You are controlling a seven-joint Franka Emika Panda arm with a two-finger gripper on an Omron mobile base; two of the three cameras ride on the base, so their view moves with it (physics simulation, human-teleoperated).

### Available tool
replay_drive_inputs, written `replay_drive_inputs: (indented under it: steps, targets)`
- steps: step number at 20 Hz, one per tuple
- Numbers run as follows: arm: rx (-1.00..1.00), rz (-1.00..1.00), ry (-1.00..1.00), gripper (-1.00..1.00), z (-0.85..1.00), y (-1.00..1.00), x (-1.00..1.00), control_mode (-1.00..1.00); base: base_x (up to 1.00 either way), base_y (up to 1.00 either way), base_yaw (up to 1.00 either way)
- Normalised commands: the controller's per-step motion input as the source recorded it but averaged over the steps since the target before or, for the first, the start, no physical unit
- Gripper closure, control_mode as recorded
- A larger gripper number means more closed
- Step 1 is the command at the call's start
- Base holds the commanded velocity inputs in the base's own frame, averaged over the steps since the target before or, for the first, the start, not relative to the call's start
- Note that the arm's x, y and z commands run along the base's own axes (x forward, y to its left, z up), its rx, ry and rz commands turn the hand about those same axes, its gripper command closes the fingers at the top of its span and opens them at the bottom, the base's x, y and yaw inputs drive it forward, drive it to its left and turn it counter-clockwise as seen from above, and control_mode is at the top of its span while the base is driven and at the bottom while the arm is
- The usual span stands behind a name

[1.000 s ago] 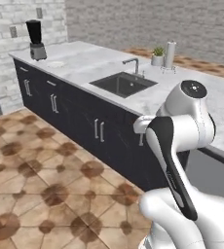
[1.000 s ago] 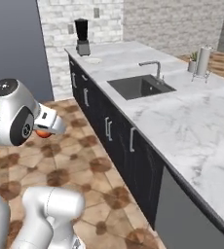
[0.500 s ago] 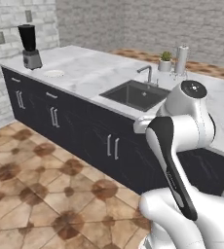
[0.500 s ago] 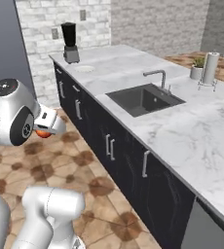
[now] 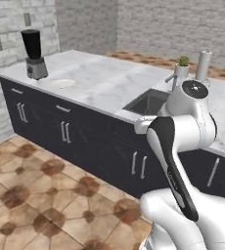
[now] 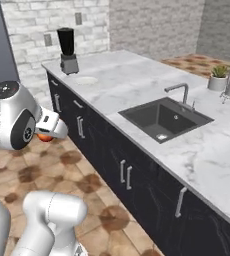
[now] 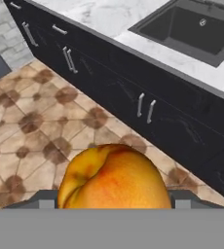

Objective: Pick the pear and peach from the fridge and place them on the plate next to the blender to make a fruit smoothie.

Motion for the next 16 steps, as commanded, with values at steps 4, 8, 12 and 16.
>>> replay_drive_inputs:
  steps: [4,8,12,16]
  targets:
    - [0.0,0.0,0.0,1.0,0.0,0.0,0.0,1.0,1.0,1.0,-0.23]
    - [0.0,0.0,0.0,1.0,0.0,0.0,0.0,1.0,1.0,1.0,-0.22]
    - [0.0,0.0,0.0,1.0,0.0,0.0,0.0,1.0,1.0,1.0,-0.25]
    - [0.0,0.0,0.0,1.0,0.0,0.0,0.0,1.0,1.0,1.0,-0.26]
